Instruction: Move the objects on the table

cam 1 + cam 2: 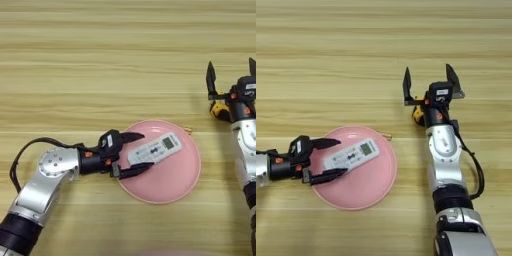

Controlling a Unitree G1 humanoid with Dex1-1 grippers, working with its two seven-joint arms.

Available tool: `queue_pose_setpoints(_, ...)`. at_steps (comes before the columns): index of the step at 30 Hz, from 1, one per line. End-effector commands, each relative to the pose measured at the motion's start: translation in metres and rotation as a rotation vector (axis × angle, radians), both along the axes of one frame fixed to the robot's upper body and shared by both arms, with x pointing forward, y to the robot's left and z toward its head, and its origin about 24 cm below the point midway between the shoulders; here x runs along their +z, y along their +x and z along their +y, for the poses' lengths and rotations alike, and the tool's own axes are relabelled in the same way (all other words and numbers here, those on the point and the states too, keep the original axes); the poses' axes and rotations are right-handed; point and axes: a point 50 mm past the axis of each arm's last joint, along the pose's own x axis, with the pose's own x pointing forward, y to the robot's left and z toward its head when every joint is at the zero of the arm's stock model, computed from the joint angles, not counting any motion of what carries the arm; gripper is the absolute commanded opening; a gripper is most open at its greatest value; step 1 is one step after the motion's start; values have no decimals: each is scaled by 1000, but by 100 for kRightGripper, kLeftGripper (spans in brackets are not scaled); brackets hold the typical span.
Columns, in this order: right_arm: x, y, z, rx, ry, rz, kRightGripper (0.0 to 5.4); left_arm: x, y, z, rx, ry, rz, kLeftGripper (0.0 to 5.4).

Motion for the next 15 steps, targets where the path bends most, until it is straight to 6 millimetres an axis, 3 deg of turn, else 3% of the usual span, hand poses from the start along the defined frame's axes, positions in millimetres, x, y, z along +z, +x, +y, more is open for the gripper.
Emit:
queue_pose_setpoints(1,2,2,0,-1,-1,-7,540,3,2,3,3,3,-20,430)
queue_pose_setpoints(9,2,2,0,0,0,-7,540,12,4,2,9,-38,-57,499)
queue_pose_setpoints(15,1,2,0,-1,-1,-7,540,33,10,3,48,-127,-126,536)
